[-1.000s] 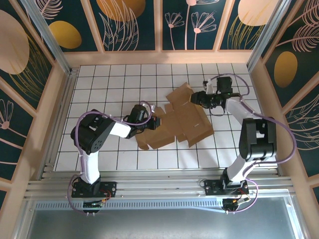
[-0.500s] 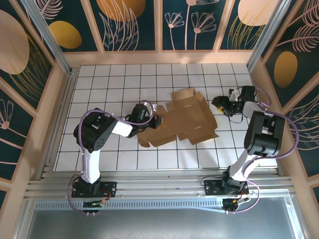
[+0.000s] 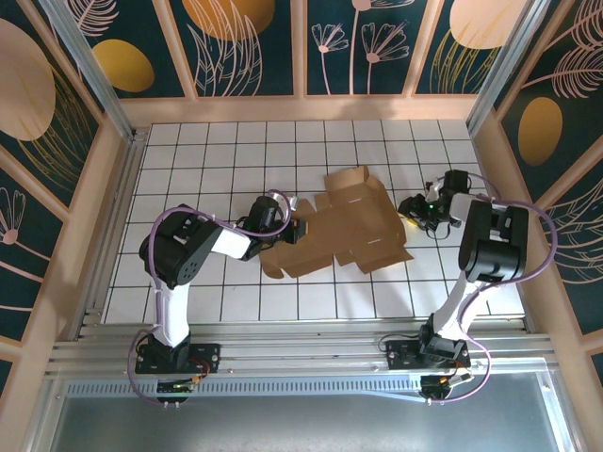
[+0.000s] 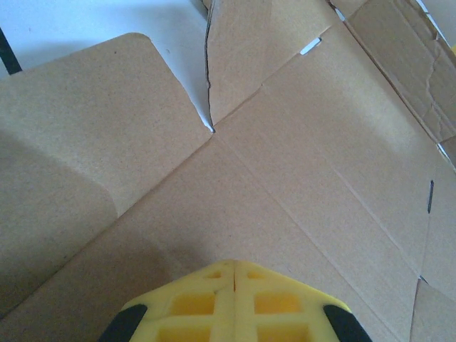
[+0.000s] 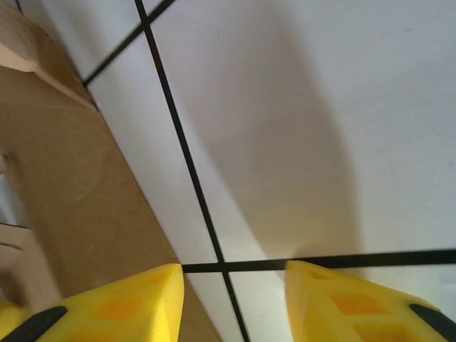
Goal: Fold the paper box
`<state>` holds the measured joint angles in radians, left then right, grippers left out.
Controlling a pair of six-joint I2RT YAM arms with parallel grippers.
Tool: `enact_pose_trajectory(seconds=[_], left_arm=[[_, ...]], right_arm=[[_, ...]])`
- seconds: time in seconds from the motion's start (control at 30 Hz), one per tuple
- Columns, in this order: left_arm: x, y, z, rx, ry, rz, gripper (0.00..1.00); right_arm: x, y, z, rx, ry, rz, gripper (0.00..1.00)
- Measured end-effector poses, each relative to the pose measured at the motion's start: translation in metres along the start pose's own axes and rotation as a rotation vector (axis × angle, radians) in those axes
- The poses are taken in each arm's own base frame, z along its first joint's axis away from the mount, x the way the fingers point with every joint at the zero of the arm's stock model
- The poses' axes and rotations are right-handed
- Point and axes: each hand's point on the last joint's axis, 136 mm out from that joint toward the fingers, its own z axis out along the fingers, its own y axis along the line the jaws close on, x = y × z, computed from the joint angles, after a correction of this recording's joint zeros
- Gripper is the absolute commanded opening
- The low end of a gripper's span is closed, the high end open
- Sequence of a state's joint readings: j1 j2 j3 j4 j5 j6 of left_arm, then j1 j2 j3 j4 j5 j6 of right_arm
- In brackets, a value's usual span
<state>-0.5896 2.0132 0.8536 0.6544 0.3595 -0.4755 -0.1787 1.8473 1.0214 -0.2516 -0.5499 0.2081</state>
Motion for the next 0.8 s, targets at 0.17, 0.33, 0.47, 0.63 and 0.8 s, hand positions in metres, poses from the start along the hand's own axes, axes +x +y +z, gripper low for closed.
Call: enact_pose_trajectory(seconds=[0.17, 0.33, 0.47, 0.63, 0.8], left_arm=[[0.0, -0.001, 0.0, 0.004, 0.002, 0.0, 0.0], [0.001, -0.001, 0.001, 0.01, 0.004, 0.0, 0.0], [0.0, -0.001, 0.001, 0.011, 0.002, 0.001, 0.0], [-0.003, 0.003, -0.001, 0.003, -0.005, -0.004, 0.0], [-0.004, 0.003, 0.0, 0.004, -0.011, -0.002, 0.0]], right_arm=[[0.007, 0.015, 0.008, -0.036, 0.025, -0.049, 0.36], [0.015, 0.034, 0.013, -0.123, 0.062, -0.079, 0.39], [0.021, 0.051, 0.011, -0.233, 0.086, -0.087, 0.44], [0.022, 0.065, 0.004, -0.311, 0.082, -0.099, 0.47], [0.029, 0.1, -0.019, -0.446, 0.086, -0.115, 0.4]])
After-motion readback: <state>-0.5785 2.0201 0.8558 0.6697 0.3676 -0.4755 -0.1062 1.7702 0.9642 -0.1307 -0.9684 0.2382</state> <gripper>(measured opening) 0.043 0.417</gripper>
